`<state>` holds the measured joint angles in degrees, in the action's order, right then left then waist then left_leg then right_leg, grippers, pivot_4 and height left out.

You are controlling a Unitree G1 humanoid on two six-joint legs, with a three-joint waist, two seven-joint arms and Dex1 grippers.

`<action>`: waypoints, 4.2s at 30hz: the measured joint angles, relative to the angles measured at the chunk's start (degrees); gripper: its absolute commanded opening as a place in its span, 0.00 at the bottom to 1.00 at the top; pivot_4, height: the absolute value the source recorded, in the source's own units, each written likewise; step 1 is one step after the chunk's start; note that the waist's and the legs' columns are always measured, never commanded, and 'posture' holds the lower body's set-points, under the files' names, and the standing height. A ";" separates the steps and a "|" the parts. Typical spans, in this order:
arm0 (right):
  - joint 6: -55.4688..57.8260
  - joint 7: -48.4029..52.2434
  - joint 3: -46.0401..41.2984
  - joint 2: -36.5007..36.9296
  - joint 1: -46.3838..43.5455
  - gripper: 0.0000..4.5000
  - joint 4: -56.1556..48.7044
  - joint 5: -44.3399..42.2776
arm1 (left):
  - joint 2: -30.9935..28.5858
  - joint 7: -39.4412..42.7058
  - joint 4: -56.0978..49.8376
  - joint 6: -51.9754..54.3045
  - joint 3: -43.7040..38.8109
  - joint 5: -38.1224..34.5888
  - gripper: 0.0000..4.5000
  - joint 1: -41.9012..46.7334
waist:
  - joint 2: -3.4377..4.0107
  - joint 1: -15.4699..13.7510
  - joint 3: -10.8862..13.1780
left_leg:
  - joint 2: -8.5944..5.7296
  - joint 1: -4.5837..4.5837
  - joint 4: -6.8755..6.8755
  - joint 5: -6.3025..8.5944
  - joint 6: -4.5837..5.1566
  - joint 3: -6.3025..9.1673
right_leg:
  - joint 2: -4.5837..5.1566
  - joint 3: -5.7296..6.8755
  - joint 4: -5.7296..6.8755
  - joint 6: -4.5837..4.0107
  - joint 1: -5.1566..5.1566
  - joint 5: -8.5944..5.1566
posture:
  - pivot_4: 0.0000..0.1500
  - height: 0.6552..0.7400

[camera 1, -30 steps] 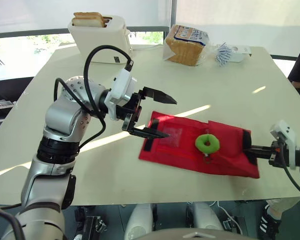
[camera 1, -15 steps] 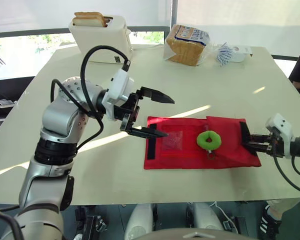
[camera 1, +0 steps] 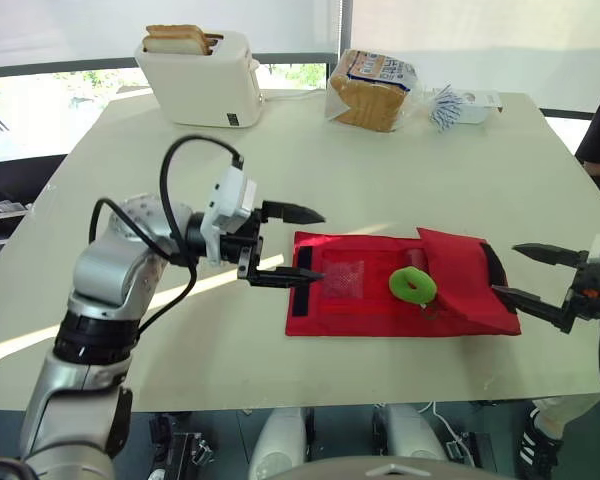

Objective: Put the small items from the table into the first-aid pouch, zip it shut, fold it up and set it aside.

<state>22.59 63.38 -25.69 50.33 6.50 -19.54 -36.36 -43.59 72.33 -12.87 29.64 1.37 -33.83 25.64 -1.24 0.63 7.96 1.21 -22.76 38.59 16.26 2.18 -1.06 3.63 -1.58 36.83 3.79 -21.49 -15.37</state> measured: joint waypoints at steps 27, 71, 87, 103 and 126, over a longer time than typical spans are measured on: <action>10.80 -3.78 -1.56 4.39 -7.59 0.99 -10.30 -14.04 | 20.58 -43.91 -1.78 40.87 -9.94 -9.92 1.00 -8.28 | -0.03 -1.61 -0.17 | -0.21 0.03 0.01 0.00 0.00 0.11 | 0.15 0.12 -0.03 -0.01 0.09 0.00 | 1.00 1.00; 8.23 -5.36 -2.43 1.66 -2.36 1.00 -13.03 -11.94 | 12.34 -27.50 28.62 32.06 -13.33 -7.21 0.94 3.90 | -0.25 -1.76 -0.06 | -0.28 -0.06 -0.03 -0.16 -0.27 0.14 | 0.32 0.20 -0.05 -0.01 0.02 0.00 | 1.00 1.00; 7.98 -5.64 -2.42 1.45 -2.79 1.00 -13.02 -11.91 | 16.97 -19.96 25.64 30.13 -2.24 -2.84 0.98 5.97 | -0.13 -1.69 -0.15 | -0.50 -0.01 -0.03 -0.03 -0.05 0.22 | 0.43 0.27 -0.05 0.00 0.13 -0.01 | 1.00 1.00; 8.12 -5.40 -2.42 1.60 -3.00 1.00 -13.18 -13.11 | 15.08 -18.54 18.46 43.81 -2.83 -10.65 0.64 0.79 | -0.15 -1.37 -0.12 | -0.37 -0.02 -0.03 0.00 -0.01 0.22 | 0.40 0.28 -0.04 0.01 0.09 -0.01 | 1.00 1.00; 9.14 -6.64 -2.29 1.84 -3.28 1.00 -14.22 -14.64 | 0.60 -0.90 44.53 28.19 3.60 0.67 0.01 11.58 | -0.22 -1.27 -0.04 | -0.57 -0.05 -0.07 0.00 0.00 0.14 | 0.33 0.28 -0.04 0.00 0.00 -0.02 | 1.00 1.00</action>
<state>31.73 56.74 -27.98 52.17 3.22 -33.76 -51.00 -42.98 71.43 31.66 57.83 4.97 -33.17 37.23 -1.45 -0.65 7.91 0.65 -22.81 38.52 16.27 2.18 -0.91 3.97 -1.31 36.79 3.79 -21.49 -15.38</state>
